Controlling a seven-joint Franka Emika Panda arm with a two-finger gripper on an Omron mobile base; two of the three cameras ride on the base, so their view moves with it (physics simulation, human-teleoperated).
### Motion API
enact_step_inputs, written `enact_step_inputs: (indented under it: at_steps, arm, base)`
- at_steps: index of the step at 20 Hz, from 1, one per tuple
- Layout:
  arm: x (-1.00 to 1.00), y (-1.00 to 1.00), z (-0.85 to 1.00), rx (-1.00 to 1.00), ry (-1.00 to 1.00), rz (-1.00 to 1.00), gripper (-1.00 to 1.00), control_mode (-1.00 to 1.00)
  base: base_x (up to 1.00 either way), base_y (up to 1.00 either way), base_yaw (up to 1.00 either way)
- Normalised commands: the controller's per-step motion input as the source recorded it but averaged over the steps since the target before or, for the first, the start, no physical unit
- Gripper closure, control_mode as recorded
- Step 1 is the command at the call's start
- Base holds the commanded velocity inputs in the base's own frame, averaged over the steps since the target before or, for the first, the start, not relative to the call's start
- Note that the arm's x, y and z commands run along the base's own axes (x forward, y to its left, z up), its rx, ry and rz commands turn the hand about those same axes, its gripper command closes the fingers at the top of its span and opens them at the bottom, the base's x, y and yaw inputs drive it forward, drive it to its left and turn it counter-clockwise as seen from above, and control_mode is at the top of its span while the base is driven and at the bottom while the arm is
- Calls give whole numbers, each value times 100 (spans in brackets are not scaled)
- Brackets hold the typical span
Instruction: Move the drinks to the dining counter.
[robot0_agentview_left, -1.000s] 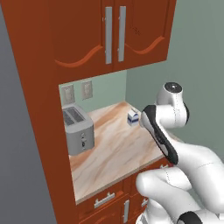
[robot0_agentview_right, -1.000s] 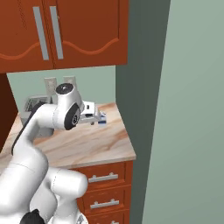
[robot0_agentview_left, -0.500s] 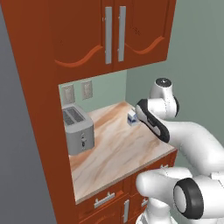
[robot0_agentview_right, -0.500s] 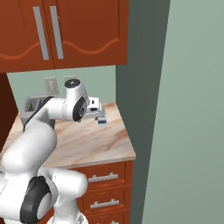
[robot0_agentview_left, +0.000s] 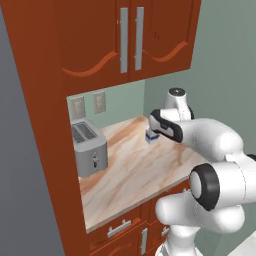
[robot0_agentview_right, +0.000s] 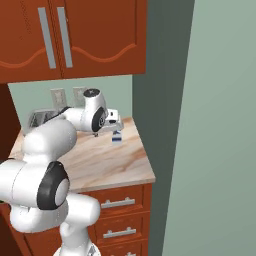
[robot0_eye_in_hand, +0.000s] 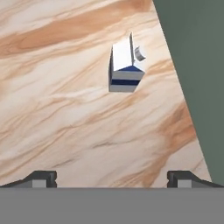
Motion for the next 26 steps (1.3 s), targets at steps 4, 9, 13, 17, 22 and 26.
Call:
enact_step_inputs:
  at_steps: [4,9,13,17,22,26]
  arm:
    - [46,0,-16,0,1,0,-100,-100]
    - [48,0,-24,0,0,0,-100,-100]
    - [48,0,-20,0,0,0,-100,-100]
    - [46,0,-14,0,0,0,-100,-100]
    - [36,0,-10,0,0,0,-100,-100]
    - [40,0,-9,0,0,0,-100,-100]
  base:
    - [0,0,0]
    - [0,0,0]
    - [0,0,0]
    - [0,0,0]
    - [0,0,0]
    - [0,0,0]
